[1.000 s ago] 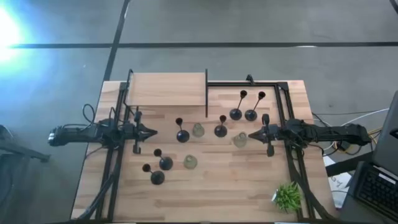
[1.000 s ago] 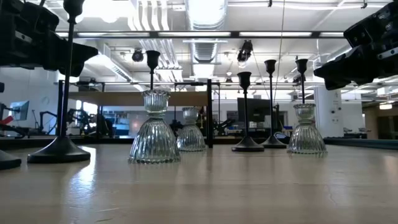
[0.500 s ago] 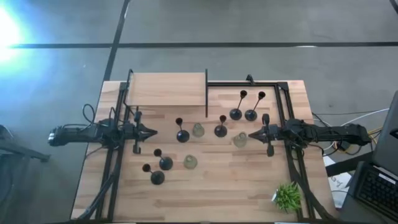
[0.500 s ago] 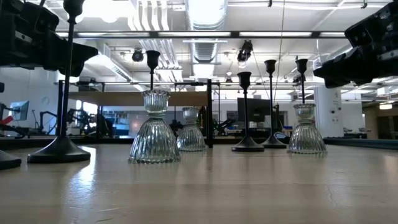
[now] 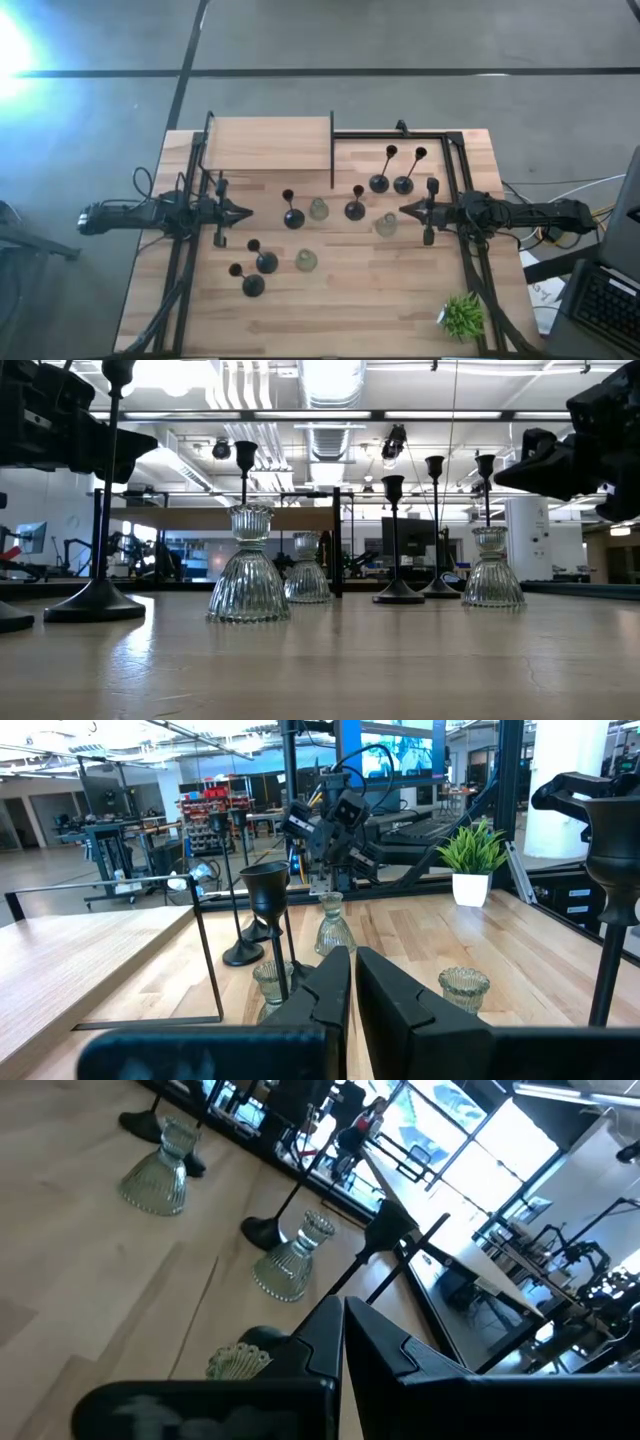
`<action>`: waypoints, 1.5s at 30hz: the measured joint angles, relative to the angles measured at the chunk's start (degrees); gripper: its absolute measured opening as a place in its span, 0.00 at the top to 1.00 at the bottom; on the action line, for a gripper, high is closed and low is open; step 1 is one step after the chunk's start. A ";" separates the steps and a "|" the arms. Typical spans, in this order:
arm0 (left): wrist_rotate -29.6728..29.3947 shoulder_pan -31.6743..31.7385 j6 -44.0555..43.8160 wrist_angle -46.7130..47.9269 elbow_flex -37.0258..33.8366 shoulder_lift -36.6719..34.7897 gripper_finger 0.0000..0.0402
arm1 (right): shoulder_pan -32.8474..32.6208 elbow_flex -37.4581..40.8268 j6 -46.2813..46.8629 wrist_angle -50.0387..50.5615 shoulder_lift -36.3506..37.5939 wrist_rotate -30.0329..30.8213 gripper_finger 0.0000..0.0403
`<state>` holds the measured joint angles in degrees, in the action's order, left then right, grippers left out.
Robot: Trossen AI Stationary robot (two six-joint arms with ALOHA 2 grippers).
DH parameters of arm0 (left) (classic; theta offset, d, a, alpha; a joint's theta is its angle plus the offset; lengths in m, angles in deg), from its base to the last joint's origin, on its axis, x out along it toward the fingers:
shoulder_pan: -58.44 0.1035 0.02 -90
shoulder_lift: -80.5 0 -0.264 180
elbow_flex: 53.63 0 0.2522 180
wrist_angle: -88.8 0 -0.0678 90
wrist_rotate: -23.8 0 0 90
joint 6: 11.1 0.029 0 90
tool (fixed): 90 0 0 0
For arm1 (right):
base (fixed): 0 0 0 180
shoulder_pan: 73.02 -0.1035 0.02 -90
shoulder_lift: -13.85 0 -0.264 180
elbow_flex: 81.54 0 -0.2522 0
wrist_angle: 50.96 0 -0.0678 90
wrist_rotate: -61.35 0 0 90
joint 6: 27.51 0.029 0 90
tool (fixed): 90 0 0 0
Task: Pick & Place candle stick holders
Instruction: Put the large black candle holder on the shelf
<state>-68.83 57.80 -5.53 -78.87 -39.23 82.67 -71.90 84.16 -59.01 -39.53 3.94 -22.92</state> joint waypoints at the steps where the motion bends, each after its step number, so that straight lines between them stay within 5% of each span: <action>1: -0.01 0.01 0.00 -0.02 0.00 0.00 0.94 | 0.00 0.00 0.37 -0.24 0.06 -0.09 0.98; 11: -0.01 0.02 0.01 -0.02 0.00 0.00 0.94 | 0.00 0.00 26.44 -11.33 0.03 0.31 0.98; 21: -0.01 0.01 -0.01 -0.09 0.00 0.00 0.94 | 0.00 0.00 37.46 -21.37 0.12 0.93 0.98; 35: -0.58 0.02 0.01 -0.22 0.00 0.00 0.94 | 0.00 0.00 37.13 -2.01 0.10 25.95 0.97; 45: -0.51 0.02 -5.06 -0.22 0.00 0.00 0.94 | 0.02 0.00 31.42 -2.66 0.08 37.88 0.71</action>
<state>-69.34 57.82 -10.60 -79.09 -39.23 82.67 -71.87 84.16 -27.60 -42.19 4.02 14.96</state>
